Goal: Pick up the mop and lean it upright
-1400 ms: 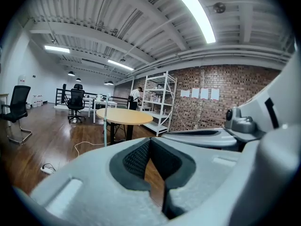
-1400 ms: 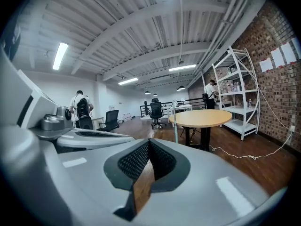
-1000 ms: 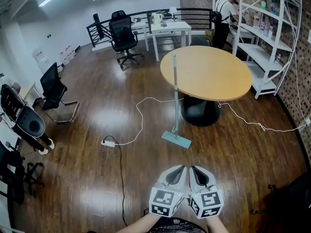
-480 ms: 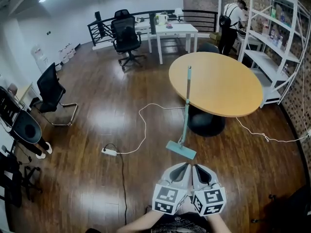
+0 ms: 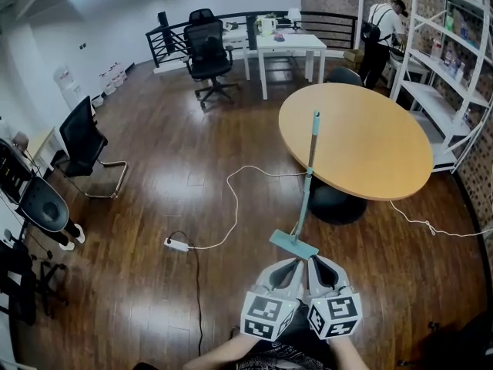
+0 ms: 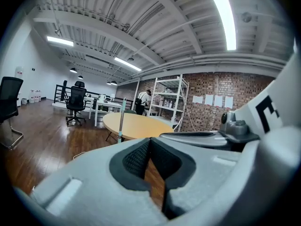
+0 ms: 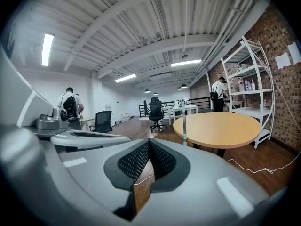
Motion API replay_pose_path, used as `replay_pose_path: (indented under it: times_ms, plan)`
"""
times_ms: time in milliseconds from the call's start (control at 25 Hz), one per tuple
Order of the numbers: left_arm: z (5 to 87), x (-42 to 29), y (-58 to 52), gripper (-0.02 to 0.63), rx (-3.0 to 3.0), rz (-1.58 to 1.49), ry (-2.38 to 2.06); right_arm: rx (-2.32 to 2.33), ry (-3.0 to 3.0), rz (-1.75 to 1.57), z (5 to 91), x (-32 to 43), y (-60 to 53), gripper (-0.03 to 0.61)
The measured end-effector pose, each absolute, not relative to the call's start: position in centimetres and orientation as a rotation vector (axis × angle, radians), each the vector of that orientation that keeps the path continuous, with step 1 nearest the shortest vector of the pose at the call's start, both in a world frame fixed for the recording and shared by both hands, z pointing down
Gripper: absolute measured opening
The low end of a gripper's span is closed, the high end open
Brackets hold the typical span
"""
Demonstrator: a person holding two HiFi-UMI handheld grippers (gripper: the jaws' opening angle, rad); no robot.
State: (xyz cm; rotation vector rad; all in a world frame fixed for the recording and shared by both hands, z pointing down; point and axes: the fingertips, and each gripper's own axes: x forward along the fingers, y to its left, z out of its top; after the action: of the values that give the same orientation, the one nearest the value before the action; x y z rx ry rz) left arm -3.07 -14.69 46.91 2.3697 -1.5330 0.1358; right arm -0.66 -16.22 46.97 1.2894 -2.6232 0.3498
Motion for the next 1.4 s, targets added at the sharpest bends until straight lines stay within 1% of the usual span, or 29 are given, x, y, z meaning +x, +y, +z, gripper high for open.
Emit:
replay_pose_path:
  times_ms: [520, 600, 760, 880, 1040, 1280, 1400]
  plan:
    - [46.6, -5.0, -31.6, 0.003, 2.301, 0.121, -1.634, 1.234, -2.679, 0.314, 46.1, -1.9, -35.4, 0.000]
    - [46.3, -5.3, -34.0, 0.003, 2.291, 0.110, -1.653, 1.222, -2.674, 0.309, 46.4, -2.1, -38.2, 0.008]
    - [46.2, -6.0, -38.2, 0.003, 2.278, 0.118, -1.694, 1.192, -2.665, 0.304, 47.3, -2.7, -43.2, 0.041]
    - [46.1, -6.0, -40.7, 0.003, 2.269, 0.127, -1.724, 1.169, -2.648, 0.309, 48.4, -2.6, -47.2, 0.086]
    - [46.7, -6.7, -42.9, 0.003, 2.246, 0.141, -1.754, 1.177, -2.620, 0.314, 49.9, -2.9, -52.0, 0.115]
    - [47.5, -7.6, -45.3, 0.003, 2.211, 0.145, -1.775, 1.179, -2.588, 0.372, 51.9, -3.9, -56.8, 0.185]
    - [47.6, -7.7, -46.3, 0.003, 2.212, 0.147, -1.782, 1.168, -2.570, 0.404, 53.0, -4.2, -58.7, 0.204]
